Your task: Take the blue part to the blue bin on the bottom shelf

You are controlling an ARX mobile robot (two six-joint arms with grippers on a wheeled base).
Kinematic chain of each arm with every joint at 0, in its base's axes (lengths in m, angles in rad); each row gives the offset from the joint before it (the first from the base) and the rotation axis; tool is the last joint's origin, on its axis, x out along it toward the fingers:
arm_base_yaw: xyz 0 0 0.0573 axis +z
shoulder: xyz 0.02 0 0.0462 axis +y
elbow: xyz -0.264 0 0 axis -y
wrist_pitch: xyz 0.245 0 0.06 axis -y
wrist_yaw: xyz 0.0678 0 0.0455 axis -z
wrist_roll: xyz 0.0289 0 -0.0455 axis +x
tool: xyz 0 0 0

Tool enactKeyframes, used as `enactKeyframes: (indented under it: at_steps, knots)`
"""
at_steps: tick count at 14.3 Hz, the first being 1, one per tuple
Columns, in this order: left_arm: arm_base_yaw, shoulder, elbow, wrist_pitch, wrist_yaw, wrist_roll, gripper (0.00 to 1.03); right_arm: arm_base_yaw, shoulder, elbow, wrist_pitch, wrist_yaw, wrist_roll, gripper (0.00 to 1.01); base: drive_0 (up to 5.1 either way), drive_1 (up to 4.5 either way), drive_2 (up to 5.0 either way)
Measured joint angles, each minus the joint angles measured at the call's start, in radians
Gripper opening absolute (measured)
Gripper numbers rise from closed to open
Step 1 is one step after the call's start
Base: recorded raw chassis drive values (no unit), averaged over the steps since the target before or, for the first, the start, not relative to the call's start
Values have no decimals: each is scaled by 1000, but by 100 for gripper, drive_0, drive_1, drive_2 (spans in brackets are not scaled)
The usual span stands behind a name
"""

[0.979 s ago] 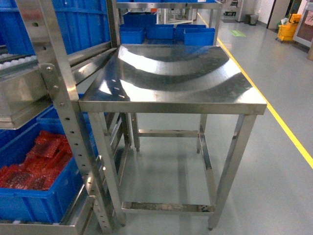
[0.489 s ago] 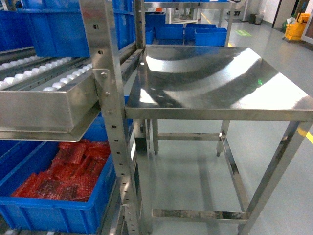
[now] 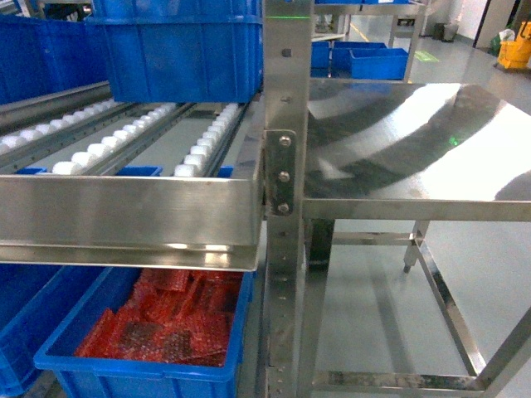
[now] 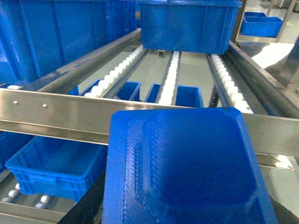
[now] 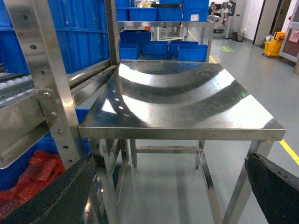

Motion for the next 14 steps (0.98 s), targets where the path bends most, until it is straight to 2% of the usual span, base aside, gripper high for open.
enactKeyframes:
  at_steps: [14]
  knots:
    - [0,1,0,0,0,0,43,0,0,0,1,0,0,98,-482,359,104]
